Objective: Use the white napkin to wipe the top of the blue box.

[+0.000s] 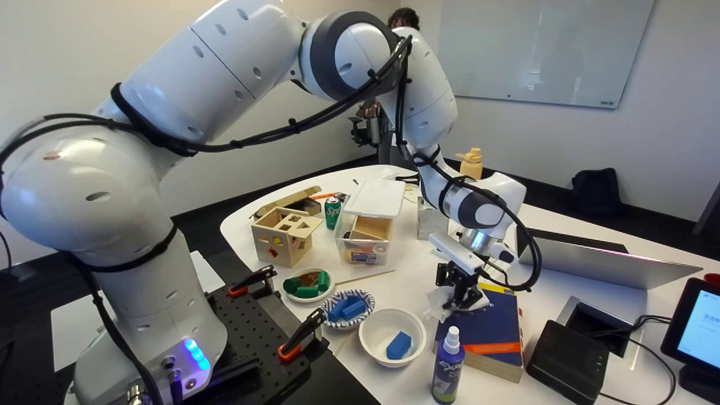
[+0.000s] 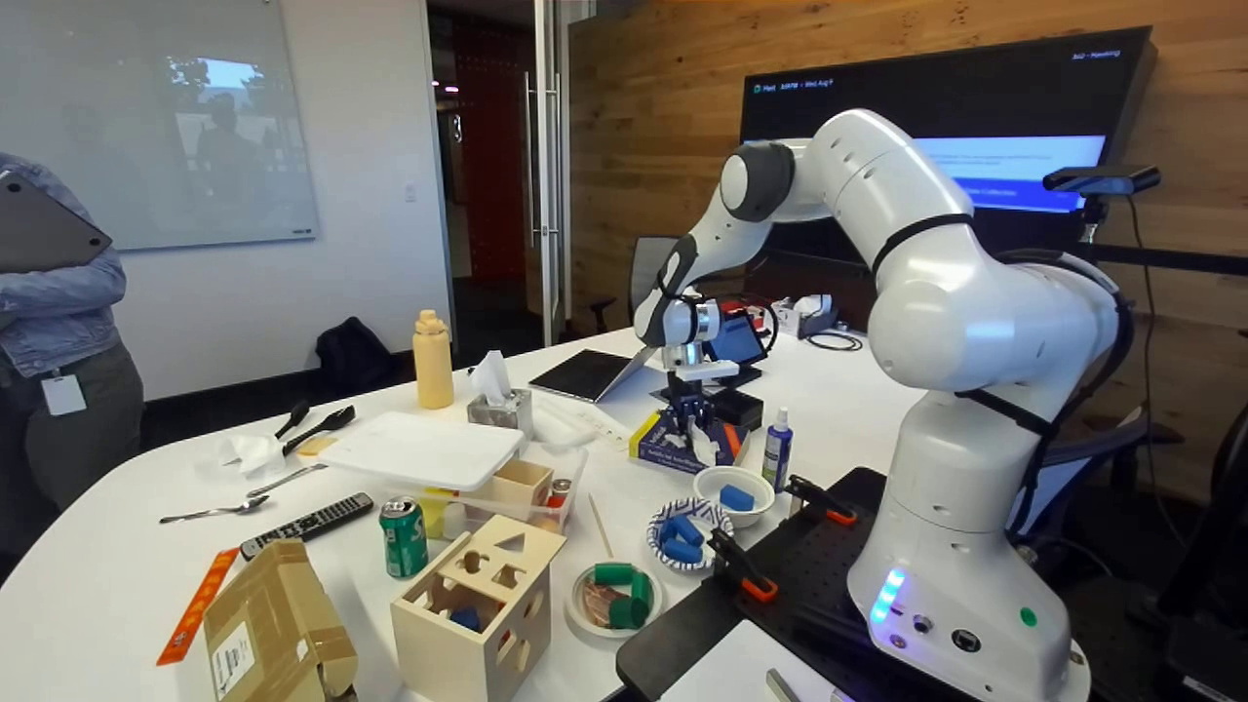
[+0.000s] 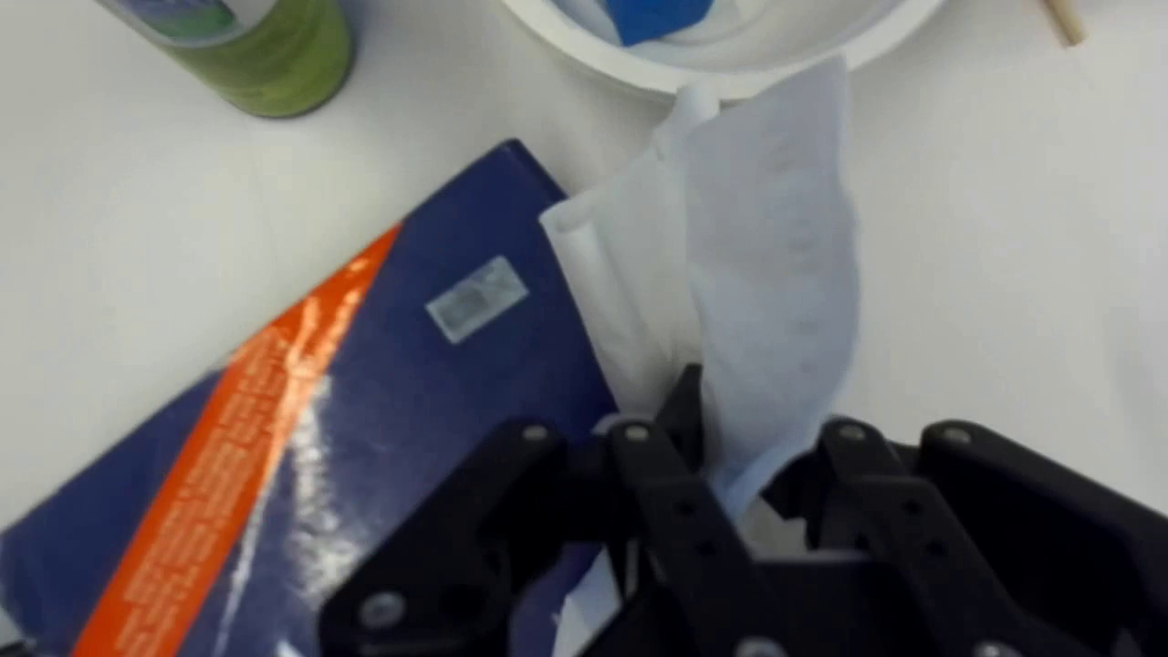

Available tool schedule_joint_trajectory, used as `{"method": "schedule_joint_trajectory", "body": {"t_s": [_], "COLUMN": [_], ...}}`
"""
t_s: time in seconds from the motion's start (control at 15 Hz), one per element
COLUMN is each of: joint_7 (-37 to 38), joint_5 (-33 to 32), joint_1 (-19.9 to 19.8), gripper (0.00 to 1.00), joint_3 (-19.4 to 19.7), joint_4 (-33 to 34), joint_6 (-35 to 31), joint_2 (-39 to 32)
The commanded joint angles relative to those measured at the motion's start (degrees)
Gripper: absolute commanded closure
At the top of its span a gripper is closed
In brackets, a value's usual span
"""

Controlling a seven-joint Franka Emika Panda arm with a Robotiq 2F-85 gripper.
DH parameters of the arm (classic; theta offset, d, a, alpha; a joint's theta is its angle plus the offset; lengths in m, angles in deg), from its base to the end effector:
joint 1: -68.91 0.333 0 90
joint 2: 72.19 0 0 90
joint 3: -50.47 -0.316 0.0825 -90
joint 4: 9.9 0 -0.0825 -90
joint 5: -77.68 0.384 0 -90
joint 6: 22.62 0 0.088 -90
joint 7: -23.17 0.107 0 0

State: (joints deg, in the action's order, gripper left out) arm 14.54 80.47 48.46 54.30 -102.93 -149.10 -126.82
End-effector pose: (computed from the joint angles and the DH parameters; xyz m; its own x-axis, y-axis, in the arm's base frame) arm 0.5705 -0.2540 0.0378 0.8954 -0.2636 -0.3588 -0.2918 -0.9561 -0.0258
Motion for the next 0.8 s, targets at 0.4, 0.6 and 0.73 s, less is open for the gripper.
{"method": "schedule_joint_trajectory", "body": {"t_s": [0.4,0.6,0.73], "joint_7": [-0.17,0.01,0.38], "joint_5": [-0.01,-0.26,-0.47], "joint_1": [8.39,10.25,11.32], "gripper": [0.97,0.97,0.97], "joint_3": [-2.89,-3.5,-3.34], "joint_4": [-4.67,-4.46,-4.01], "joint_6": [-2.04,-2.41,-2.68], "joint_2": [2.1,1.59,1.22]}}
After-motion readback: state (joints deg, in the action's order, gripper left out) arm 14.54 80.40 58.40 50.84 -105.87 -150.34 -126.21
